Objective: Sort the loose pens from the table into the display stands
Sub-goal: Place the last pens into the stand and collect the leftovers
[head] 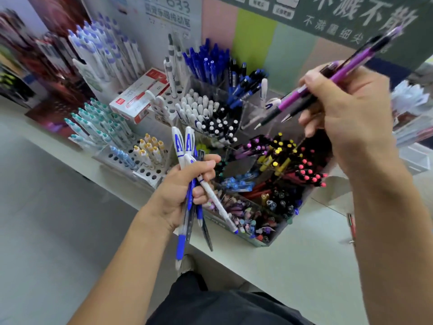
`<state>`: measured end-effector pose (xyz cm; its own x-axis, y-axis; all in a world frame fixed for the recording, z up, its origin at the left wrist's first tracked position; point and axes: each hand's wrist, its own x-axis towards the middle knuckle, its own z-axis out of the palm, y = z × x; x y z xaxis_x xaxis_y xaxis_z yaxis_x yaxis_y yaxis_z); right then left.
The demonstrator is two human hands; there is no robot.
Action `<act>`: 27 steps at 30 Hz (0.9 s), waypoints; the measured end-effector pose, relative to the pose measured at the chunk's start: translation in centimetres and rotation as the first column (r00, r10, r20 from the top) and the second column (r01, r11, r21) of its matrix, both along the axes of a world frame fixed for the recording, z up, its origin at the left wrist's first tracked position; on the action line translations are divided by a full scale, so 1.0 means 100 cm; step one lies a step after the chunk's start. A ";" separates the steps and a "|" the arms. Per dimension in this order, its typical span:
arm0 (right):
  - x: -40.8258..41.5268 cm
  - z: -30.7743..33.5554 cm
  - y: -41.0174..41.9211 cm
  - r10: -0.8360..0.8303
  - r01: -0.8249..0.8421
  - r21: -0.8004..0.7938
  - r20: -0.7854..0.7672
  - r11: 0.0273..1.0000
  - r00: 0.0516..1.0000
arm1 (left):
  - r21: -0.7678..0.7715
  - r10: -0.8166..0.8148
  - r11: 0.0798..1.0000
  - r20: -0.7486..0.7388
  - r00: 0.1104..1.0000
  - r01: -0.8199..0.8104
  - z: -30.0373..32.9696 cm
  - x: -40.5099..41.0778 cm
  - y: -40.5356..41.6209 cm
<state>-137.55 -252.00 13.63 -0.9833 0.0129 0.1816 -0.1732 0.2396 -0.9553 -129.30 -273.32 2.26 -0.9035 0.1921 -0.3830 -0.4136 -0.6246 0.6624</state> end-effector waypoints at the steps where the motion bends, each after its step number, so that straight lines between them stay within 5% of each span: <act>1: 0.002 -0.001 -0.002 -0.010 0.015 0.084 -0.065 0.996 0.998 | -0.047 0.088 0.995 -0.006 0.996 -0.088 -0.001 0.000 -0.002; 4: 0.006 -0.028 -0.021 0.010 0.048 0.370 -0.153 0.928 0.988 | -0.183 0.224 0.956 -0.054 0.973 -0.230 0.002 -0.006 -0.004; 8: -0.002 -0.066 -0.036 0.036 0.046 0.583 -0.128 0.811 0.991 | -0.213 0.147 0.963 -0.084 0.986 -0.162 0.013 -0.009 -0.002; 18: 0.019 -0.052 -0.029 -0.017 0.154 0.543 -0.248 0.826 0.969 | -0.165 -0.099 0.982 -0.040 0.994 0.091 0.011 -0.013 0.005; 23: 0.031 -0.041 -0.020 0.253 -0.331 0.350 0.249 0.876 0.935 | -0.109 -0.246 0.966 -0.107 0.963 0.234 0.019 -0.017 0.023; 27: 0.024 -0.033 -0.002 0.254 -0.322 0.147 0.353 0.935 0.900 | -0.137 -0.288 0.952 -0.110 0.951 0.272 0.031 -0.023 0.047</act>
<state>-135.10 -252.19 10.36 -0.9425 -0.2828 -0.1778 0.0468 0.4151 -0.9086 -131.58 -268.59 5.39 -0.8625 0.4043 -0.3044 -0.4682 -0.4093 0.7831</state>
